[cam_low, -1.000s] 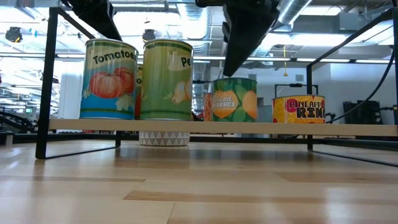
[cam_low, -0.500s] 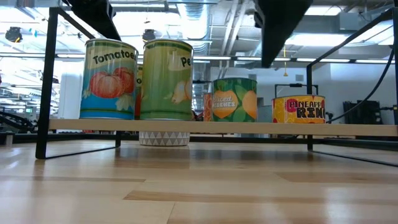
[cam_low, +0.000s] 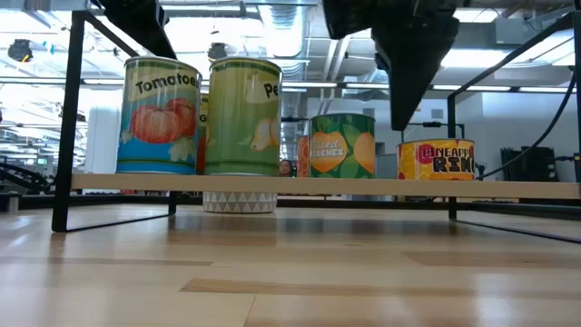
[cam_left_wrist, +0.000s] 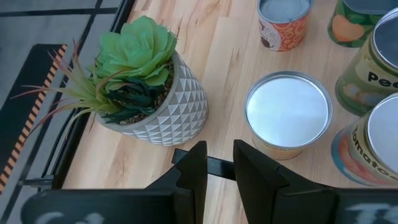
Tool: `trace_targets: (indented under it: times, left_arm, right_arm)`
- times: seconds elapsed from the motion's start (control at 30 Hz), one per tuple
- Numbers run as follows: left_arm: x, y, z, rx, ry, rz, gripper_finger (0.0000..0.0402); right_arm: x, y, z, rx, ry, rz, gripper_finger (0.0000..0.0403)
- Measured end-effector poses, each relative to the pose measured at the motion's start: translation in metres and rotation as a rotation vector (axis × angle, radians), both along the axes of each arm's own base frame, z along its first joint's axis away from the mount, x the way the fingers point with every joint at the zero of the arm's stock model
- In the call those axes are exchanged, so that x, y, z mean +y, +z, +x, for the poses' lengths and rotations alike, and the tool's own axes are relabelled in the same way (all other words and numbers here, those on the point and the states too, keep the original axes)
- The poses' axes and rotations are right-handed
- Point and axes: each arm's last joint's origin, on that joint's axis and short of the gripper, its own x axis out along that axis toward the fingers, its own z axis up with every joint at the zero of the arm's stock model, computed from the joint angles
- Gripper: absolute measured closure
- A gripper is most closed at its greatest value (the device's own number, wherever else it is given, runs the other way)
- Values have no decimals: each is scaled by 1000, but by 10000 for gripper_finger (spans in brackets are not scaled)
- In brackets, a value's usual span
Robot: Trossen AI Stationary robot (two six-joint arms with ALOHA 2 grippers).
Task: Pick and place cans onto a shelf
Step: Put the canned sliced peaches on the shelf
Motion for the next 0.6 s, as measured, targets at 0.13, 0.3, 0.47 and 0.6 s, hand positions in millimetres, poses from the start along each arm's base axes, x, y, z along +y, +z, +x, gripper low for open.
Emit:
trace_targets:
  times: [0.13,0.3,0.47,0.6]
  left_arm:
    - [0,0,0,0,0,0,333]
    - [0,0,0,-2,3,5,333]
    - [0,0,0,-1,1,6,333]
    - [0,0,0,1,-2,9,333]
  right_arm:
    - [-6,0,2,4,29,-7,386]
    - [-15,0,7,-8,53,-9,389]
    - [-18,1,10,-22,66,-4,384]
    - [-18,1,11,-33,71,-2,387]
